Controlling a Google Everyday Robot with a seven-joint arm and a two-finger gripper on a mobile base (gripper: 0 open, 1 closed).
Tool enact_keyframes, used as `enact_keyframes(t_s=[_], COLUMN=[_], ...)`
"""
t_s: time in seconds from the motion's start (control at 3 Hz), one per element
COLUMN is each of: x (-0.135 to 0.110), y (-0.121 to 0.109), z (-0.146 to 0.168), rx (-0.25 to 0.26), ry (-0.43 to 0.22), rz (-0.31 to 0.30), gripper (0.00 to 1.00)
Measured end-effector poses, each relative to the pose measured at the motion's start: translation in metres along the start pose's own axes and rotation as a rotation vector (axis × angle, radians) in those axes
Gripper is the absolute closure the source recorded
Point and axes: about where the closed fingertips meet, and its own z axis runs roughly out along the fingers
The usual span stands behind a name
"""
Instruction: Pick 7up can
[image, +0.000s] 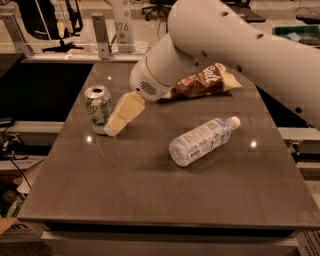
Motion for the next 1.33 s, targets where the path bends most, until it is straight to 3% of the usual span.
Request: enact_keyframes(t_s=[1.33], x=[-0.038], y=[0.0], z=[0.059], rx=[-0.046], ry=[-0.068], rz=[0.0], gripper=[0.0])
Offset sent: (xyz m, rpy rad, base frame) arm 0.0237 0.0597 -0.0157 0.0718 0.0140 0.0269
